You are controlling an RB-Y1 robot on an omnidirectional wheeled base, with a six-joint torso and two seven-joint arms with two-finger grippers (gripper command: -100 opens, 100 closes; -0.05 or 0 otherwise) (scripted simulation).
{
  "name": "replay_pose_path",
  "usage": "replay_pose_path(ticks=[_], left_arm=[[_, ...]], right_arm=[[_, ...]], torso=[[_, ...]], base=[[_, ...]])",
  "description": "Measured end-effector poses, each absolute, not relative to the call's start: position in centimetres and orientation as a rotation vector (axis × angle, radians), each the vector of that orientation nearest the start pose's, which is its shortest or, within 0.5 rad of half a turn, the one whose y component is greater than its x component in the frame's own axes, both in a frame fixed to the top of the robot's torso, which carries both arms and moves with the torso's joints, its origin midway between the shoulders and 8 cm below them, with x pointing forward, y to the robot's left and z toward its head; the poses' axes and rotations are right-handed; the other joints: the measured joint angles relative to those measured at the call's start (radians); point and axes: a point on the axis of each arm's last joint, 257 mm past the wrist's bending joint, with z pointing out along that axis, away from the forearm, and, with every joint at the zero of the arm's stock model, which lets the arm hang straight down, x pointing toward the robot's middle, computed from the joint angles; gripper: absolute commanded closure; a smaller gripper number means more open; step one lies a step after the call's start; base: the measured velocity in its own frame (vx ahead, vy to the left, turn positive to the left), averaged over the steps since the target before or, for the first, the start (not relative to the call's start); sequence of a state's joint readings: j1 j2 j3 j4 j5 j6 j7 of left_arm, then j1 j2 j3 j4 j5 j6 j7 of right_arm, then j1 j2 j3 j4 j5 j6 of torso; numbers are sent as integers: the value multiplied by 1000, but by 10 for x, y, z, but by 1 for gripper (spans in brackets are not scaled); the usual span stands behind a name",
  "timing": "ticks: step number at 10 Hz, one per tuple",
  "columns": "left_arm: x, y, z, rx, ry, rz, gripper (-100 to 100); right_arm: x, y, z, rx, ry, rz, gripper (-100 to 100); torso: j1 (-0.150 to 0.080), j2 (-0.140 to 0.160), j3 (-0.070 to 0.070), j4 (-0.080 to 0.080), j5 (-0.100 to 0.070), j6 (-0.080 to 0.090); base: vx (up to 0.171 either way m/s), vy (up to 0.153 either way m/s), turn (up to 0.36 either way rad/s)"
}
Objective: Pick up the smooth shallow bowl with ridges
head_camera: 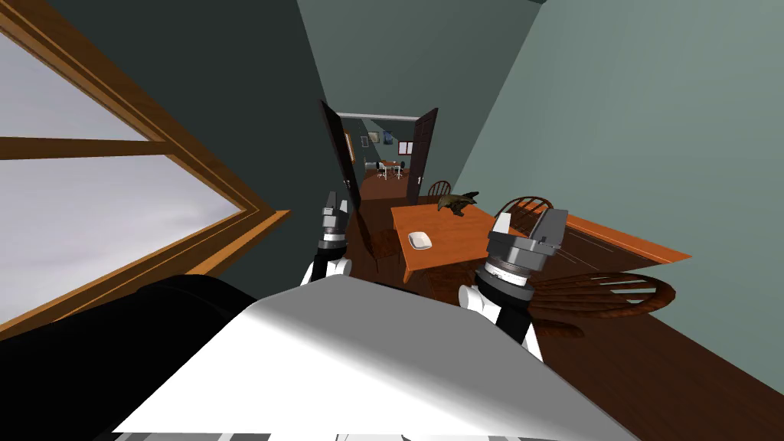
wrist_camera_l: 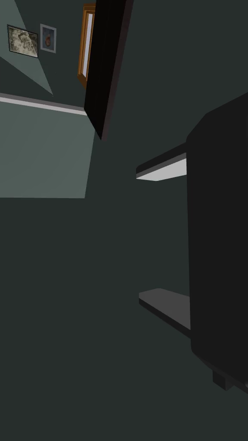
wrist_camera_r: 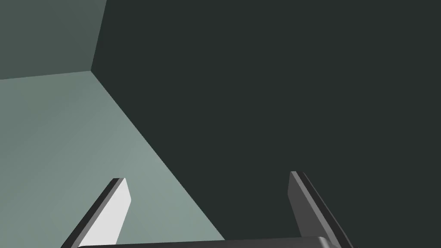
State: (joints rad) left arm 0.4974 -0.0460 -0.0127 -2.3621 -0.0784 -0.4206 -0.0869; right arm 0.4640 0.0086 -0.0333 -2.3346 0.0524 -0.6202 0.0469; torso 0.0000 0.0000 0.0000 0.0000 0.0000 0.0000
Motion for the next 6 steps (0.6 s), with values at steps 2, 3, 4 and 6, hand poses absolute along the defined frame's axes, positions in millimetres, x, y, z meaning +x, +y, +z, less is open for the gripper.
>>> replay_pose_path(ticks=[2,3,4,6], left_arm=[[341,271,47,-609,634,-1181,0],[342,271,47,-609,634,-1181,0],[342,271,47,-609,634,-1180,0],[342,271,47,-609,634,-1181,0]], right_arm=[[313,-272,74,433,536,1244,-100],[316,-273,69,432,560,1241,-100],[320,-278,64,434,588,1236,-100],[329,-285,44,459,654,1218,-100]], torso=[[-3,4,2,1,-1,0],[-4,6,3,1,-1,0],[-7,7,4,2,-1,1],[-5,8,5,2,-2,0]], base=[[-83,-41,-187],[-112,-92,-252],[-128,-108,-347],[-80,-39,-131]])
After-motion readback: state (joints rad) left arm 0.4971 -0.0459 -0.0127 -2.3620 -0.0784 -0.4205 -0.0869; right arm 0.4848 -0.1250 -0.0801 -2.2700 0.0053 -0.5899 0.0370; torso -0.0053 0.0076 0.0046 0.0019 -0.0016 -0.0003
